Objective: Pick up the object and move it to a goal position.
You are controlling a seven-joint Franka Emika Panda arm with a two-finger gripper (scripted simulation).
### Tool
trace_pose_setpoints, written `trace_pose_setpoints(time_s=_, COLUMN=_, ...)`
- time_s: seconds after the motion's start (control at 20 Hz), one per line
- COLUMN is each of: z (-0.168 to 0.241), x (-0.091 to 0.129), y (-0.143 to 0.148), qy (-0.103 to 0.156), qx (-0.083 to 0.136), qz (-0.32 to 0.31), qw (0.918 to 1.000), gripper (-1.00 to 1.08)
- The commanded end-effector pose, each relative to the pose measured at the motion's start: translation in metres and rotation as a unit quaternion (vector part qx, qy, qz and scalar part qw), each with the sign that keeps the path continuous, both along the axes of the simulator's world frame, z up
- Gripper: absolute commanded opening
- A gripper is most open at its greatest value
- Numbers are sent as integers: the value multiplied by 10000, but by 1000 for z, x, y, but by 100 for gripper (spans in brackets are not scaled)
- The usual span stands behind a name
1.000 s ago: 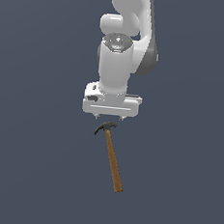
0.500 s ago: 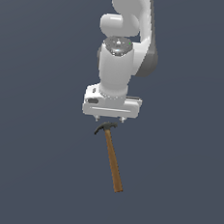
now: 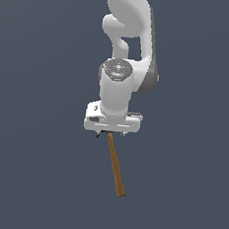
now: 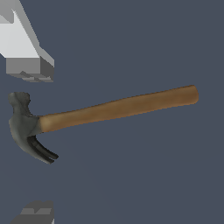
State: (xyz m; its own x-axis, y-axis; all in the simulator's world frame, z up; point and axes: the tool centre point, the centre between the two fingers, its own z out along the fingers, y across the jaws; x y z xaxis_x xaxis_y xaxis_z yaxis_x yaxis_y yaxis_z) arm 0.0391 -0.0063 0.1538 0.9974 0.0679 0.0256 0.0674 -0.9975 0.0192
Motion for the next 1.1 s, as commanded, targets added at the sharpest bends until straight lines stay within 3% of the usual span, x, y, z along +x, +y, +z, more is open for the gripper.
trace_pose_setpoints(time_s=0.0, z=-17, x=9, y=0, qy=31, qx=10, qz=55, qw=10000, gripper=100)
trace_pose_setpoints(time_s=0.5, z=-72, x=34, y=0, qy=116, qx=66, qz=221, qw=9997, gripper=100)
trace_pose_setpoints(time_s=1.05, z=-88, x=38, y=-1, qy=141, qx=82, qz=254, qw=9995, gripper=100)
